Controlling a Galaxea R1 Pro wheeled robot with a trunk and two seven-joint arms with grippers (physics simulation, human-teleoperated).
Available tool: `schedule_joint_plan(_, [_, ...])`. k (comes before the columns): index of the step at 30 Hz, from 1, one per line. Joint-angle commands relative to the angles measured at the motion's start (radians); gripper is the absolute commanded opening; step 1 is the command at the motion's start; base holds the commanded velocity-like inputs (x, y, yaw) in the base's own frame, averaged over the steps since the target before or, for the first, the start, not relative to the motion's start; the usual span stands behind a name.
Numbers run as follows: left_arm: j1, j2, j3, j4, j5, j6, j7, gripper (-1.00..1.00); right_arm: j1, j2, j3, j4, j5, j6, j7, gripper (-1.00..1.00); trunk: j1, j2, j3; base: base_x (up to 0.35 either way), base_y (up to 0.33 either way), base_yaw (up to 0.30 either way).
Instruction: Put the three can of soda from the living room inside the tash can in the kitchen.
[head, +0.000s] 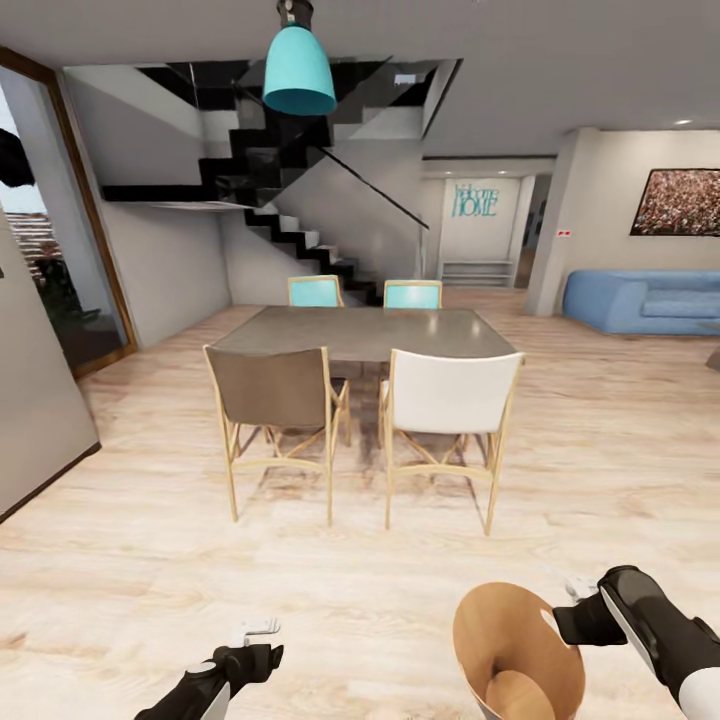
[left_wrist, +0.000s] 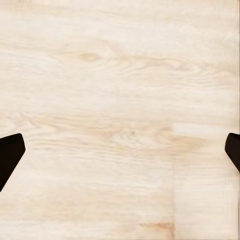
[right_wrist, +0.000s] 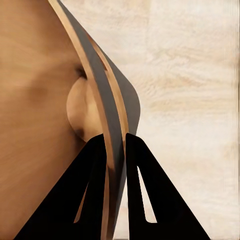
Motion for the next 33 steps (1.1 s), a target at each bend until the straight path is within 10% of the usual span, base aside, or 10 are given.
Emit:
schedule_joint_plan(1, [0.000, 0.000, 0.000, 0.000, 0.000, 0.000, 0.000, 1.00, 0.000, 0.000, -0.001, 0.000, -0.016, 0.003, 0.005, -1.00, 0.000, 0.000, 0.000, 0.000, 0.000, -0.284])
schedule_joint_plan(33, [-0.001, 0.000, 0.000, 0.005, -0.001, -0.031, 0.000, 1.00, 0.001, 0.005, 0.003, 0.000, -0.019, 0.004, 0.005, -1.00, 0.000, 0.000, -0.011, 0.000, 0.000, -0.284])
